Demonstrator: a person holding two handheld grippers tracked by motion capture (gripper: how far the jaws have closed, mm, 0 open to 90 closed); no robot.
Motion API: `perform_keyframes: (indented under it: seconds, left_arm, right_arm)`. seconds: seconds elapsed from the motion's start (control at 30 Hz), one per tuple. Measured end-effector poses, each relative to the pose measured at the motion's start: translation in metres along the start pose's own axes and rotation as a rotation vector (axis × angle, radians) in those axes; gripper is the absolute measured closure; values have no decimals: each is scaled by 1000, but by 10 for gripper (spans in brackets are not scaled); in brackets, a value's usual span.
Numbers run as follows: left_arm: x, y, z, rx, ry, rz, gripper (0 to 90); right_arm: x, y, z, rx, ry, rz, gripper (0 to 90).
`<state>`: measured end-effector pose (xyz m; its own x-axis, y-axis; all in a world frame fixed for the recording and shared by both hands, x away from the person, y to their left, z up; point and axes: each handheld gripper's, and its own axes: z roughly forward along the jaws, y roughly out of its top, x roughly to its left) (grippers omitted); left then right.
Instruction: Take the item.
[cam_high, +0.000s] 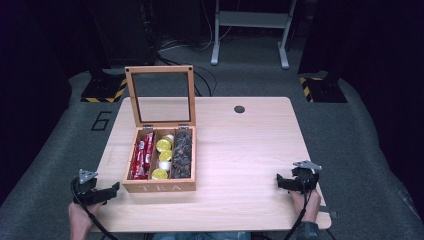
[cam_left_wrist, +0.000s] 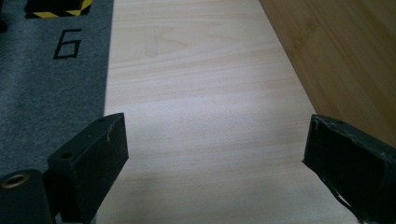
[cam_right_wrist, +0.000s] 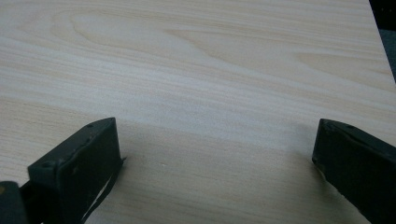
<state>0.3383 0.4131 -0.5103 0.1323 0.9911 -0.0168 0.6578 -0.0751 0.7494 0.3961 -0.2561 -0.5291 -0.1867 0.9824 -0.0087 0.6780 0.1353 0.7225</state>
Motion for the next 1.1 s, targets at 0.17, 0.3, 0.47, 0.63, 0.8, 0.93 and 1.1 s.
perform_keyframes:
  seconds: [0.17,0.3,0.47,0.63,0.8,0.93,1.1]
  left_arm:
    - [1,10,-10,-33,16,-1,63]
    - [-2,20,-18,-43,13,15,59]
    - [-8,33,-26,-77,5,41,57]
    - [-17,46,-31,-102,-9,43,58]
    - [-25,57,-34,-112,-30,58,58]
    - [-31,64,-34,-128,-45,68,55]
    - [-42,71,-32,-139,-80,78,55]
  right_arm:
    - [0,0,0,0,1,3,3]
    - [-2,0,1,4,16,9,9]
    - [-2,1,1,4,19,-1,9]
    - [-2,1,1,3,17,3,10]
    - [-2,1,1,2,15,5,14]
    - [-2,1,1,4,14,10,14]
    - [-2,1,1,4,10,15,19]
